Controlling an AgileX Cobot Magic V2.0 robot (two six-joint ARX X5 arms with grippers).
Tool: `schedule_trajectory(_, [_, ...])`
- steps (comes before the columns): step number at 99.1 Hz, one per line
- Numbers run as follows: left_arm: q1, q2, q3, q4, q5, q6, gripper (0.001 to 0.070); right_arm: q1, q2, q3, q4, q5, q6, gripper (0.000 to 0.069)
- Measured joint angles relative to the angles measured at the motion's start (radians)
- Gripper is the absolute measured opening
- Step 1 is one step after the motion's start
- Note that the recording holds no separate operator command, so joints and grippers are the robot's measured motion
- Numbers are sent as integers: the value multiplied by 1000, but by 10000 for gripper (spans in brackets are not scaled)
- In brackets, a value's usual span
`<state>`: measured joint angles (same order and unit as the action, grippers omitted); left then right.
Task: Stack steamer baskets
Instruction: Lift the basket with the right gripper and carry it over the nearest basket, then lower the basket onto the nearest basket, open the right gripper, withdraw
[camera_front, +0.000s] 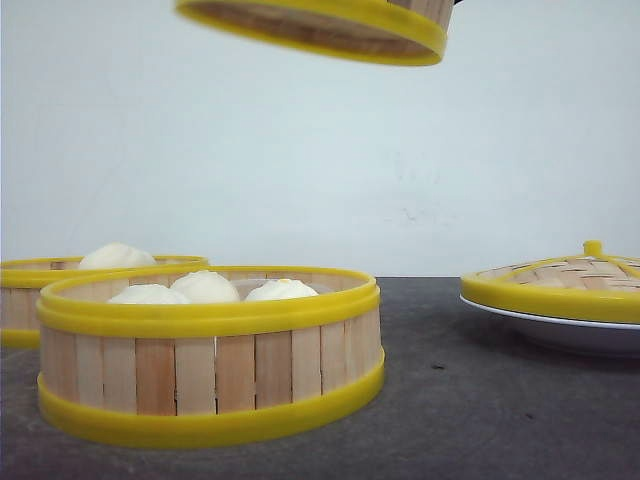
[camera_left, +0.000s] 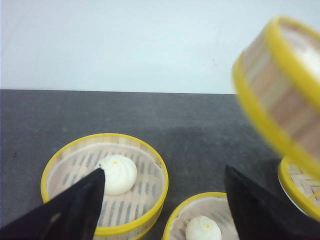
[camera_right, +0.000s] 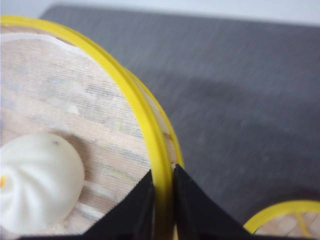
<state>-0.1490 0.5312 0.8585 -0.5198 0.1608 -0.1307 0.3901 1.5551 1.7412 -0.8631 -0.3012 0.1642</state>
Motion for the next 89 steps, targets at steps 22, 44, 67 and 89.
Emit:
schedule_trajectory(22, [0,-8,0,-34,2,0,462,149,37,0,-18,47,-75,34])
schedule_trajectory(44, [0,-9,0,-50,2,0,462,248,137,0,-35,52,-122,34])
schedule_trajectory(67, [0,-10,0,-50,2,0,462,257,231,-1,-38,124,-138,34])
schedule_trajectory(89, [0,-10,0,-51,2,5,462,259,303,-22,-32,127,-142,34])
